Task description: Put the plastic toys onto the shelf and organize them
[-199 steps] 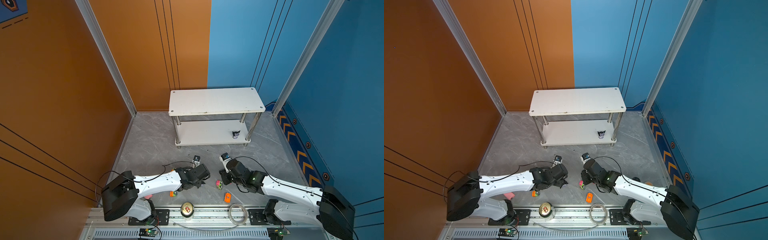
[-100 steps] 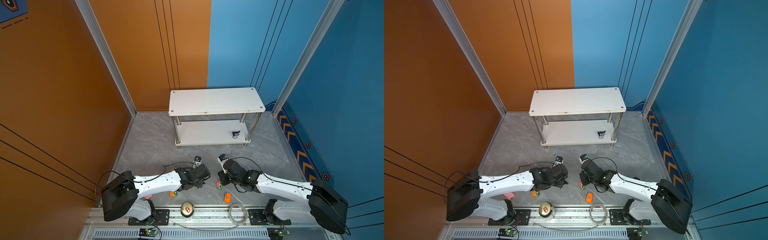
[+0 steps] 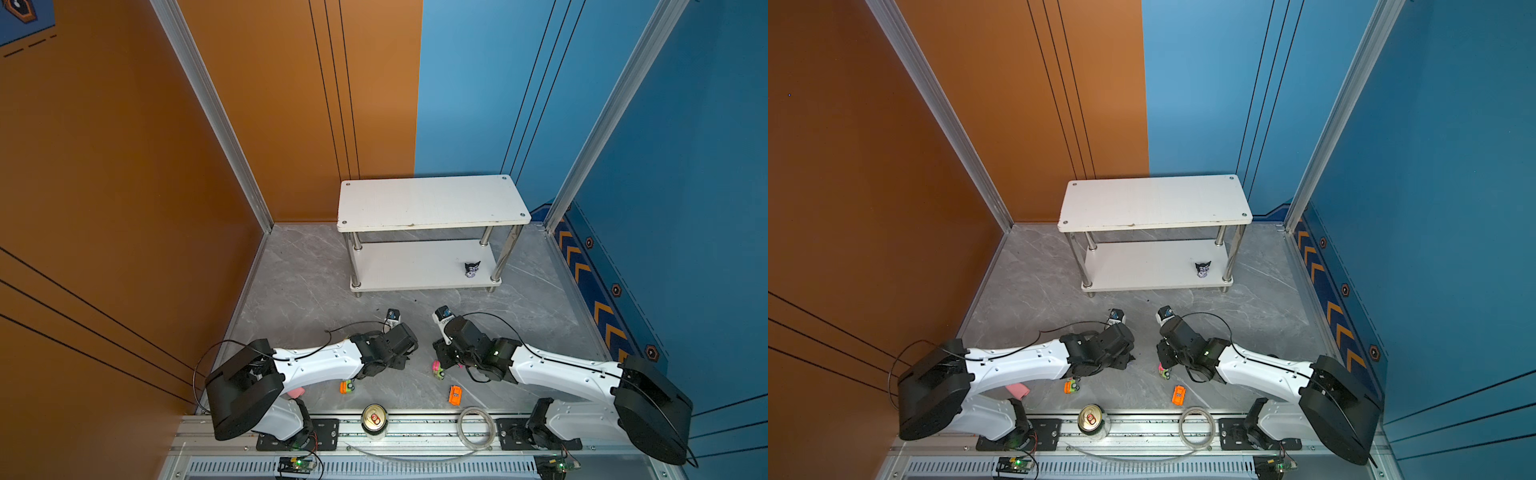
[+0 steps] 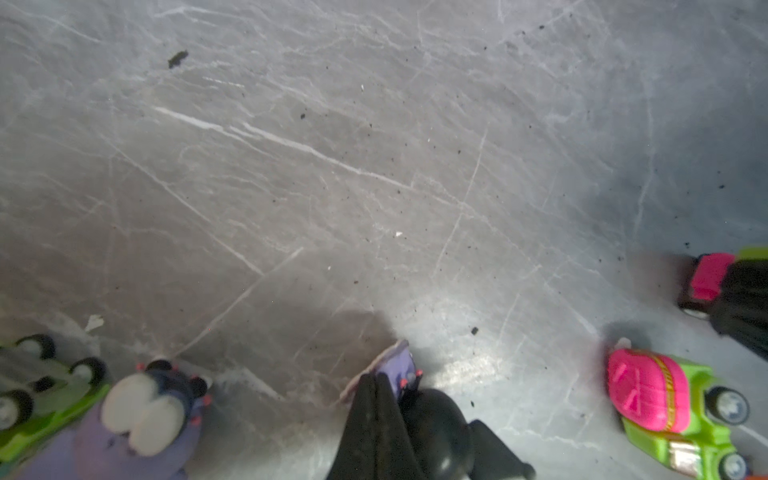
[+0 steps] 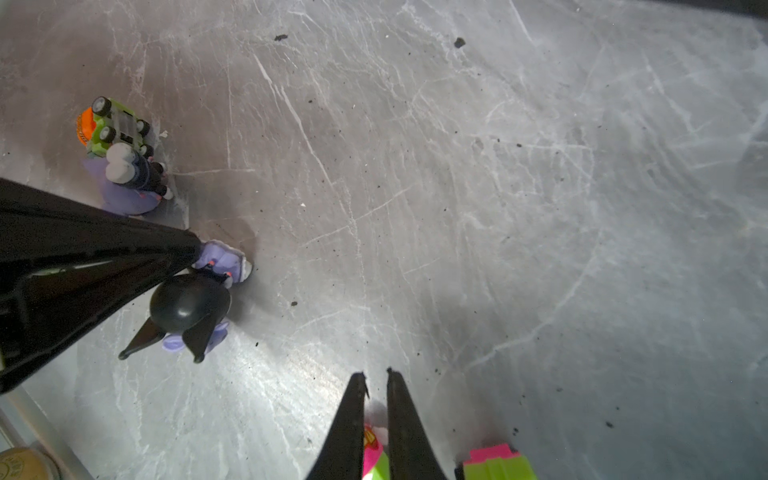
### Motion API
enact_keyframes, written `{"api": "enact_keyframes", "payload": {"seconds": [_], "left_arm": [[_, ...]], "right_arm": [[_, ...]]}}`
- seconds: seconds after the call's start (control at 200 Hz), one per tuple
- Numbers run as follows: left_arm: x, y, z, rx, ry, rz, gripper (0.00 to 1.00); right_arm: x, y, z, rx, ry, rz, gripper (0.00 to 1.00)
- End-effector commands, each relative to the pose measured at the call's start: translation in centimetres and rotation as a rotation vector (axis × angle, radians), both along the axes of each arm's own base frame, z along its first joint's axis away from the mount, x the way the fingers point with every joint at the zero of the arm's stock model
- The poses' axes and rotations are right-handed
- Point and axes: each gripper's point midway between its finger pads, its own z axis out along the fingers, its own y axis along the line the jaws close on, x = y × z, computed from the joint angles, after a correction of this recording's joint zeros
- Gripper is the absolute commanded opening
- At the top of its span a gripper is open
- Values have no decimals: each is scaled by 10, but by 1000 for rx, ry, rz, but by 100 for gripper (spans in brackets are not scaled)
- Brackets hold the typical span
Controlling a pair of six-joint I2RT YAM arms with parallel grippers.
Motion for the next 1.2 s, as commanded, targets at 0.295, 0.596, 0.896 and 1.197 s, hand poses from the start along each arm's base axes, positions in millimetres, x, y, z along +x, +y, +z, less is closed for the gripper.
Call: {"api": "enact_keyframes", "payload": {"seconds": [0.295, 0.596, 0.896, 1.197], "left_arm": [[-4, 18, -45, 58, 112, -12, 0], [2, 16, -26, 50, 79, -17, 0], [13, 41, 32, 42, -44, 25, 0], [12, 72, 64, -6, -126, 83, 4]], "right_arm": [[-14, 26, 33, 150, -40, 115, 26], [-15, 30, 26, 149, -17, 141, 19], [-20, 55, 2, 147, 77, 212, 8], [-24, 92, -5, 151, 96, 288, 9]]}}
